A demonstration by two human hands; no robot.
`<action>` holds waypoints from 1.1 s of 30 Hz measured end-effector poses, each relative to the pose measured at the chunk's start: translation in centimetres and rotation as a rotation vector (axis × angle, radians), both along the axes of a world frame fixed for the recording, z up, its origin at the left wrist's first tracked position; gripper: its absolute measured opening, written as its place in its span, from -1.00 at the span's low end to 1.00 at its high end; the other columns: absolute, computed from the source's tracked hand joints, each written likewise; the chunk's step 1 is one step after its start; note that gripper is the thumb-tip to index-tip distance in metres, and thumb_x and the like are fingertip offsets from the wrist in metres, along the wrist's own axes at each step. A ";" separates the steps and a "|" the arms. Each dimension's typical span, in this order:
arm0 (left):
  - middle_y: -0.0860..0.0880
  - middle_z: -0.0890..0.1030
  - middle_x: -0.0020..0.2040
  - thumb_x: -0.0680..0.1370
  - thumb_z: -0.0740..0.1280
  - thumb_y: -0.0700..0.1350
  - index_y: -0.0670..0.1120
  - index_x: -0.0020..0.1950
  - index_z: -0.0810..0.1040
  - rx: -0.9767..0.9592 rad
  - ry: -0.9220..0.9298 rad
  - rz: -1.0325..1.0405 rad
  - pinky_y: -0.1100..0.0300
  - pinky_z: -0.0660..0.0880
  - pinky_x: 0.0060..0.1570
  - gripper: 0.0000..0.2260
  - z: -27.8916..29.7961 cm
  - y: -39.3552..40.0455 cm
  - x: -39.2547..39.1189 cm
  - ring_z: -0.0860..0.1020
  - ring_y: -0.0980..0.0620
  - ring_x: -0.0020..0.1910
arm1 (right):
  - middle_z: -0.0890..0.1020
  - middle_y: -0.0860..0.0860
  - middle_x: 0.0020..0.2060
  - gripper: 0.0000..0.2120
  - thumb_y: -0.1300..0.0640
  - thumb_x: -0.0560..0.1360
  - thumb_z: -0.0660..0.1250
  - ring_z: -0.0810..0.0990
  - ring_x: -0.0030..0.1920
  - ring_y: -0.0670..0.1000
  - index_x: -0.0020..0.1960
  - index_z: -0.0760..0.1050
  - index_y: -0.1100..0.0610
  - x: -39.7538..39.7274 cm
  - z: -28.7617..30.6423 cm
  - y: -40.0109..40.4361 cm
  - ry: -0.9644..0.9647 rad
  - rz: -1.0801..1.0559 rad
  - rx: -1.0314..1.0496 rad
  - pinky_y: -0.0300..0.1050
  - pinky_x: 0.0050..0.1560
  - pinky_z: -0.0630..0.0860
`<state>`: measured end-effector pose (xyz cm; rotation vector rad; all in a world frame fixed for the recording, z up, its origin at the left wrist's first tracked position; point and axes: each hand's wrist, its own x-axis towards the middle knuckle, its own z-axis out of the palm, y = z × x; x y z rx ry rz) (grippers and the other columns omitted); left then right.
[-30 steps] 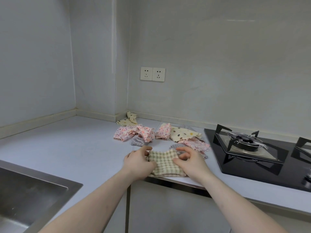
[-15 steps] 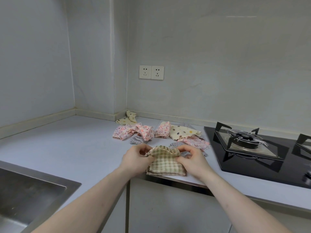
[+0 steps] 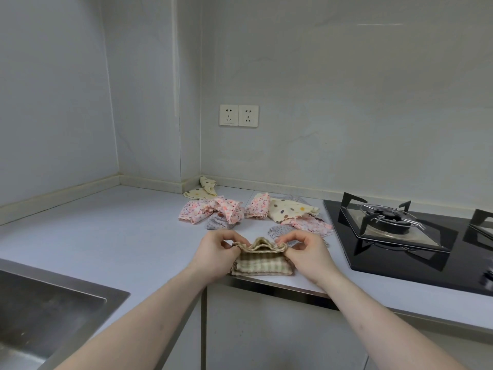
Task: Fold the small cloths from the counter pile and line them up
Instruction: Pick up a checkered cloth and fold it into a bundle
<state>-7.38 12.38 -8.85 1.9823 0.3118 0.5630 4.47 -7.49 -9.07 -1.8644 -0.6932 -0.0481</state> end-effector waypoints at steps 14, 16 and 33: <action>0.14 0.70 -0.18 0.54 0.36 -0.17 0.13 -0.15 0.72 0.222 0.036 0.179 0.09 0.65 -0.22 -0.78 0.0 -0.7 -0.2 0.66 0.08 -0.24 | 0.68 -0.08 -0.21 -0.88 0.21 0.46 0.44 0.65 -0.13 -0.07 -0.16 0.60 0.00 -0.7 0.1 0.1 -0.070 -0.090 -0.057 -0.16 -0.05 0.59; 0.16 0.69 -0.15 0.55 0.37 -0.15 0.11 -0.09 0.72 0.252 0.048 0.194 0.13 0.64 -0.19 -0.81 0.0 -0.7 -0.2 0.64 0.13 -0.22 | 0.68 -0.08 -0.20 -0.86 0.23 0.47 0.44 0.64 -0.13 -0.07 -0.14 0.59 -0.01 -0.8 0.1 0.1 -0.094 -0.099 -0.083 -0.17 -0.07 0.58; 0.14 0.60 -0.31 0.46 0.36 0.30 0.07 -0.31 0.60 0.386 0.139 0.324 0.19 0.46 -0.24 -0.66 0.1 -1.3 -0.1 0.57 0.12 -0.20 | 0.61 -0.07 -0.29 -0.63 -0.12 0.51 0.44 0.54 -0.17 -0.10 -0.35 0.57 0.09 -1.0 -0.2 0.7 -0.272 -0.177 -0.278 -0.10 -0.11 0.48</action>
